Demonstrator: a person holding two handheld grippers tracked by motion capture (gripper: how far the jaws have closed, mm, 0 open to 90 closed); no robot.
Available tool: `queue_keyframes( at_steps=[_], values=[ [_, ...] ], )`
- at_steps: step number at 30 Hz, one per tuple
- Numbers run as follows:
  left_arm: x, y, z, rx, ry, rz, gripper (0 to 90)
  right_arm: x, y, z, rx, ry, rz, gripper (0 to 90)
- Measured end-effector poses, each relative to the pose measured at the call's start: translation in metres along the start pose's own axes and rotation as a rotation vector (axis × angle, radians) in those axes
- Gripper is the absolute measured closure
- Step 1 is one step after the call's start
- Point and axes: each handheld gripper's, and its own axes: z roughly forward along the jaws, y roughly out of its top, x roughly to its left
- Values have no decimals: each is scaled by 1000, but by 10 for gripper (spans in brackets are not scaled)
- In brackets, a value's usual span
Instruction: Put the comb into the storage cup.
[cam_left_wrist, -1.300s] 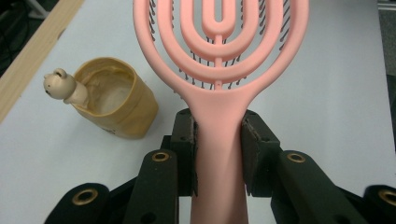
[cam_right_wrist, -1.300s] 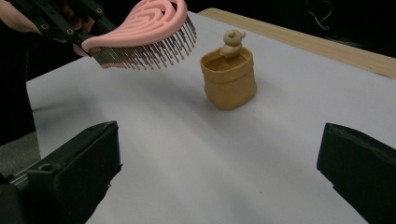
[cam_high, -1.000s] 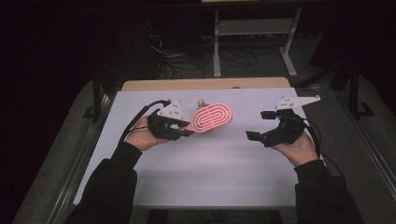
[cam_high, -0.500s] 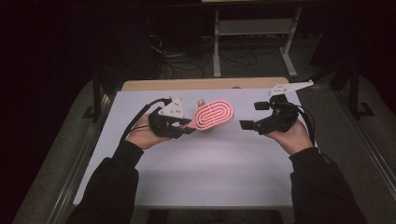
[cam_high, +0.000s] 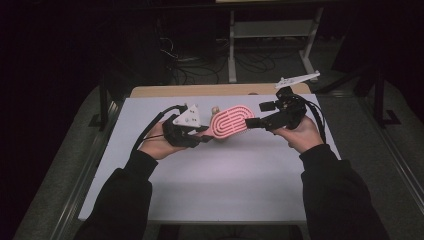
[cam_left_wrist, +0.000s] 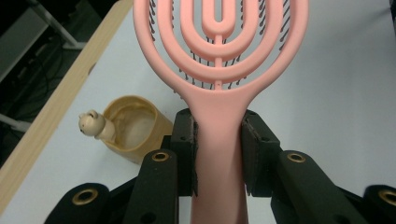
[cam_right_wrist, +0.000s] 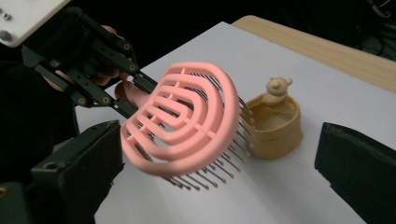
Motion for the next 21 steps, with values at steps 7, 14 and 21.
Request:
queue_keyframes(
  at_steps=[7, 14, 21],
  values=[
    [-2, 4, 2, -18, 19, 13, 697, -4, 2, 4, -2, 78, 53, 100],
    [-2, 7, 3, -32, 24, 20, 697, -10, 2, 7, 39, 114, 120, 160],
    [-3, 7, 7, -10, 34, 32, 697, -13, 2, 10, 74, 160, 186, 319]
  ],
)
